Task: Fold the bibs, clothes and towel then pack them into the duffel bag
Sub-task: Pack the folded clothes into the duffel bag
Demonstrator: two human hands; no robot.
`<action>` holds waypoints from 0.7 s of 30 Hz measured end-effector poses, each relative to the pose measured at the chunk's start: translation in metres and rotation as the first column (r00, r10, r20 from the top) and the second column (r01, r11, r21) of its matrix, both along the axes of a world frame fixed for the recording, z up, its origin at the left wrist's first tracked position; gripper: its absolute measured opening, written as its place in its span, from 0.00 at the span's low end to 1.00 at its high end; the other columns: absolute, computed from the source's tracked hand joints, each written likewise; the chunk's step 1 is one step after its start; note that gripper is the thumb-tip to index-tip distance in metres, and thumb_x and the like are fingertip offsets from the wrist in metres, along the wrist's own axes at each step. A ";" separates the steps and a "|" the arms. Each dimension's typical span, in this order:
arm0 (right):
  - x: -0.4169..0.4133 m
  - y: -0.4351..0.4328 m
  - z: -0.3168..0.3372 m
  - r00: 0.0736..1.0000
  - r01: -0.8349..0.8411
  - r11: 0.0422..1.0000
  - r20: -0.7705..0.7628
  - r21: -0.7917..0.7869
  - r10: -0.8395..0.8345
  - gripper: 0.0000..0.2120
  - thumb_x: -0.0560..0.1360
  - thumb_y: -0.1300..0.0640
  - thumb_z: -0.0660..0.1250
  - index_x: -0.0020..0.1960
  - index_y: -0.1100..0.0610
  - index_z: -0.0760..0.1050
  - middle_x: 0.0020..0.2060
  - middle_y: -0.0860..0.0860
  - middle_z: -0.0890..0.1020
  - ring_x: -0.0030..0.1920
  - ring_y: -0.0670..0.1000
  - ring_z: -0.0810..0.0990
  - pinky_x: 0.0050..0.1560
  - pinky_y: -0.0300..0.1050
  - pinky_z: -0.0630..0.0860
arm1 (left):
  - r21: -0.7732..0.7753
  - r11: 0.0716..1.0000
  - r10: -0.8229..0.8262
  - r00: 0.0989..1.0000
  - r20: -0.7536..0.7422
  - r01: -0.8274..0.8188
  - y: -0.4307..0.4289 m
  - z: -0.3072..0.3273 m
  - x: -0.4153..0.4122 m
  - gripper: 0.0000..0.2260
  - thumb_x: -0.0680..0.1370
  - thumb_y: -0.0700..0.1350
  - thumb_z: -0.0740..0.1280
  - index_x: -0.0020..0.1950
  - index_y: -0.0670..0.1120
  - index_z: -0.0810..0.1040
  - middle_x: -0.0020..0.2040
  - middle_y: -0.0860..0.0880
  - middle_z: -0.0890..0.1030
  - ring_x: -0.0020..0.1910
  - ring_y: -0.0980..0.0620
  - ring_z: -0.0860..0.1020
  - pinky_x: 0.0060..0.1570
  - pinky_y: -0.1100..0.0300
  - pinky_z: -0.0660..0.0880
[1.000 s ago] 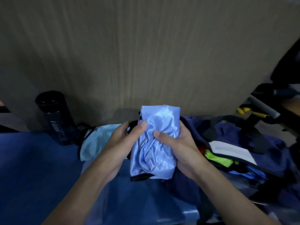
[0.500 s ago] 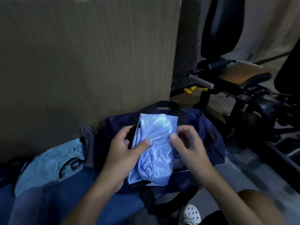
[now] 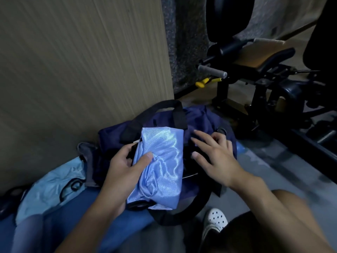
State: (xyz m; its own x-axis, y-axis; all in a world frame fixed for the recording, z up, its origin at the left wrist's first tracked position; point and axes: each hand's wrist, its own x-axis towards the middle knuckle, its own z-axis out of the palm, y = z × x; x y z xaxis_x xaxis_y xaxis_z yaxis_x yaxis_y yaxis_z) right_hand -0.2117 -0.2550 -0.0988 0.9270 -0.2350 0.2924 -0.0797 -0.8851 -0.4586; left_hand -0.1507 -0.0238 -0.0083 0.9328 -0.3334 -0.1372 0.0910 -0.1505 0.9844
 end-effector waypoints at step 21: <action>0.034 -0.025 0.065 0.998 -0.062 0.978 -0.033 -0.199 0.057 0.45 0.68 0.24 0.51 0.78 0.47 0.54 0.77 0.36 0.51 0.69 0.51 0.54 0.66 0.51 0.53 | 0.085 0.996 -0.010 0.999 -0.032 0.013 0.005 -0.018 0.002 0.09 0.78 0.48 0.70 0.57 0.50 0.80 0.45 0.48 0.86 0.44 0.48 0.86 0.46 0.51 0.82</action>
